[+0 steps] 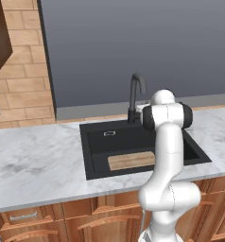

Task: Turn on the sink faucet with hot water and rinse the cutting board for ten seconds, then turn off the faucet. Push the cutting board to reach the water if necessary.

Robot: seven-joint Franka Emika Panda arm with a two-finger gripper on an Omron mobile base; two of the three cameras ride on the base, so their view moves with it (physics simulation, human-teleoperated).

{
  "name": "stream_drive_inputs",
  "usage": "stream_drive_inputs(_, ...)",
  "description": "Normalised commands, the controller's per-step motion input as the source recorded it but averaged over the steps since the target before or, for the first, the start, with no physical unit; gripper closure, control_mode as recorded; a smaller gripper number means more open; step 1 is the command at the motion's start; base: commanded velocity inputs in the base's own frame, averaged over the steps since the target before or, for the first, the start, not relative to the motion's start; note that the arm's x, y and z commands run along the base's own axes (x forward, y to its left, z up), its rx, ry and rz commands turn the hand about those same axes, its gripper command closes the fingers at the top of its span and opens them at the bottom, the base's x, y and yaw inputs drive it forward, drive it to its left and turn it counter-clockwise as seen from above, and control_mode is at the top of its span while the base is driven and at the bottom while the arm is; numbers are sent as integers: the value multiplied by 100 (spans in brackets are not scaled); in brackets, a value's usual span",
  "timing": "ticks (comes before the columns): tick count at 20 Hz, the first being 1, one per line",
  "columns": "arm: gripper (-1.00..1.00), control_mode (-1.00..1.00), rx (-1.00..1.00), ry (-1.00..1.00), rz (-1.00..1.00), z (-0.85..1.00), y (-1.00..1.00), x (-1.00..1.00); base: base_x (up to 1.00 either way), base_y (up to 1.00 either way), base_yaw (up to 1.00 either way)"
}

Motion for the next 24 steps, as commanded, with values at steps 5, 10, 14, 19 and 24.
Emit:
stream_drive_inputs(5,100,-100,0,1,0,0,-31,0,0,0,0)
stream_drive_inputs(10,100,-100,3,7,0,0,-50,0,0,0,0)
stream_drive_inputs(14,100,-100,2,6,0,0,-56,0,0,0,0)
stream_drive_inputs(19,100,-100,0,8,0,0,-58,-1,0,0,0)
stream_drive_inputs(24,100,-100,0,4,0,0,-57,-1,0,0,0)
